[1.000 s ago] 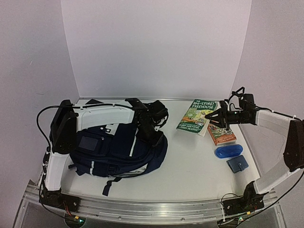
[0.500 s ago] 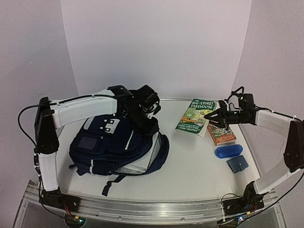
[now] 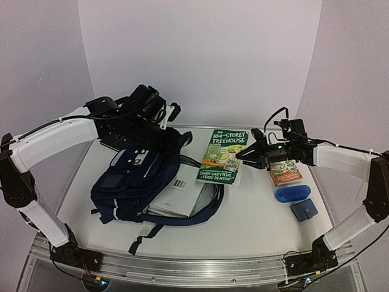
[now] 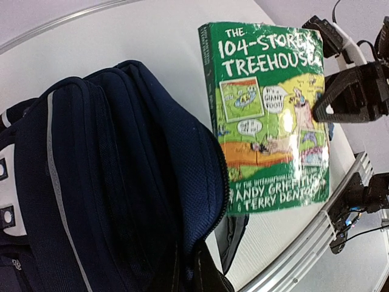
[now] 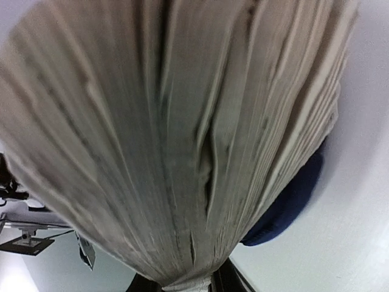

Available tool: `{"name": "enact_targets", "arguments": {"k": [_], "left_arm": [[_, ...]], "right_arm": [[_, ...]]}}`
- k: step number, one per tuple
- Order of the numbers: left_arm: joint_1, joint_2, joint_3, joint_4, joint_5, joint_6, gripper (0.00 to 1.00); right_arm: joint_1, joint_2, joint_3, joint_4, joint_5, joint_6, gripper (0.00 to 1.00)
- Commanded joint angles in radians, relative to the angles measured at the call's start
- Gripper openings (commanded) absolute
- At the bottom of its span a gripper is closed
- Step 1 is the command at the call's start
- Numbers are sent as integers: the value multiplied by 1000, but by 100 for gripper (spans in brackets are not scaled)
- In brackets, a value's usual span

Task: Pack the student bag
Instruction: Place the book in the student bag.

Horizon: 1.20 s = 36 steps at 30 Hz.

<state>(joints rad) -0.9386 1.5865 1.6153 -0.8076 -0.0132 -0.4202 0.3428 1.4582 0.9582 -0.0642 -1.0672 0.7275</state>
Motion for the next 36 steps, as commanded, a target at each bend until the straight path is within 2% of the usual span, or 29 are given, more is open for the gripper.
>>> {"name": "enact_targets", "arguments": {"k": [1, 5, 12, 20, 28, 32, 34, 36], "left_arm": [[3, -83, 2, 192, -70, -8, 0], [4, -81, -11, 255, -83, -15, 0], [4, -60, -3, 303, -34, -9, 0], [5, -54, 5, 309, 40, 3, 0], [4, -53, -4, 326, 74, -15, 0], [4, -46, -36, 358, 94, -42, 0], [4, -45, -44, 358, 89, -48, 0], [4, -50, -52, 358, 78, -50, 0]], "right_arm": [[86, 45, -31, 481, -27, 305, 0], [180, 159, -60, 733, -8, 519, 0], [295, 350, 48, 838, 70, 550, 0], [406, 565, 237, 933, 184, 593, 0], [480, 805, 484, 928, 297, 704, 0], [505, 867, 594, 887, 331, 730, 0], [510, 887, 644, 815, 329, 717, 8], [508, 874, 652, 708, 341, 673, 28]]}}
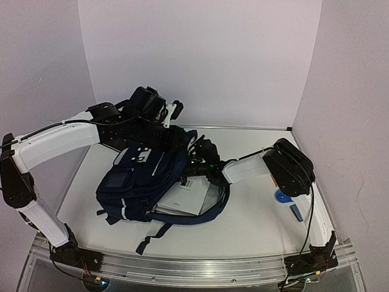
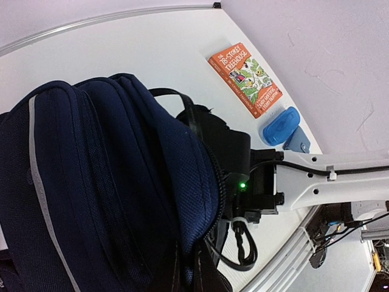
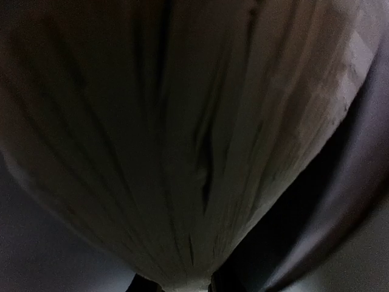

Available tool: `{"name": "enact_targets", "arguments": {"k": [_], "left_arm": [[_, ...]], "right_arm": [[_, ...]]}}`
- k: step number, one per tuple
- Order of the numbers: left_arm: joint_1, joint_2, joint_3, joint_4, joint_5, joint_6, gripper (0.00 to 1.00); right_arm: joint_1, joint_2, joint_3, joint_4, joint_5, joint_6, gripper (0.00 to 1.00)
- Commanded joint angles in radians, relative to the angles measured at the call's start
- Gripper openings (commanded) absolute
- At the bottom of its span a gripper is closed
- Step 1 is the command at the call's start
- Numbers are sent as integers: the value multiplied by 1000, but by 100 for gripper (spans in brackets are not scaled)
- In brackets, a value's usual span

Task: Pack the student bag
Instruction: Place the book in the student bag.

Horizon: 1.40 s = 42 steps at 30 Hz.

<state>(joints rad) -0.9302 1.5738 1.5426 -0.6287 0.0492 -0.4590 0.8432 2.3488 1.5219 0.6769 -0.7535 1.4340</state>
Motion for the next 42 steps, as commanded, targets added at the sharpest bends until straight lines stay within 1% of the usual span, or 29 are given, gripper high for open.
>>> {"name": "enact_targets", "arguments": {"k": [1, 4, 5, 7, 10, 13, 17, 22, 25, 30, 32, 34, 36, 38, 42], "left_arm": [[-4, -41, 20, 179, 11, -10, 0], [-4, -46, 17, 179, -5, -7, 0], [-4, -45, 16, 179, -7, -4, 0], [-3, -43, 17, 179, -8, -1, 0], [-4, -36, 21, 178, -9, 4, 0], [-3, -34, 24, 176, -13, 9, 0], [-2, -28, 21, 180, -7, 10, 0], [-2, -26, 20, 184, 5, 5, 0], [-2, -22, 11, 196, 14, -4, 0], [-2, -1, -9, 204, 22, -16, 0], [-1, -8, -27, 210, 13, -17, 0], [3, -16, -46, 218, 2, -20, 0], [12, -22, -61, 219, -8, -28, 0], [24, -22, -71, 219, -18, -41, 0], [55, -12, -85, 206, -37, -75, 0]], "right_arm": [[6, -38, 78, -98, 41, -84, 37], [-7, -108, 8, -200, 77, -138, 56], [-12, -125, -19, -206, 88, -140, 59], [-18, -160, -64, -214, 102, -145, 63], [-20, -208, -111, -217, 108, -153, 62], [-20, -252, -137, -231, 111, -169, 56], [-20, -255, -123, -253, 109, -187, 43], [-12, -138, -23, -253, 95, -156, 19], [-4, -47, 59, -248, 86, -115, 13], [27, 75, 257, -247, 51, -80, 10], [30, 83, 288, -248, 40, -83, 10], [25, 56, 276, -250, 35, -105, 12], [15, -4, 219, -254, 35, -144, 17], [-3, -83, 135, -269, 41, -200, 25], [-42, -243, -15, -367, 49, -344, 36]]}}
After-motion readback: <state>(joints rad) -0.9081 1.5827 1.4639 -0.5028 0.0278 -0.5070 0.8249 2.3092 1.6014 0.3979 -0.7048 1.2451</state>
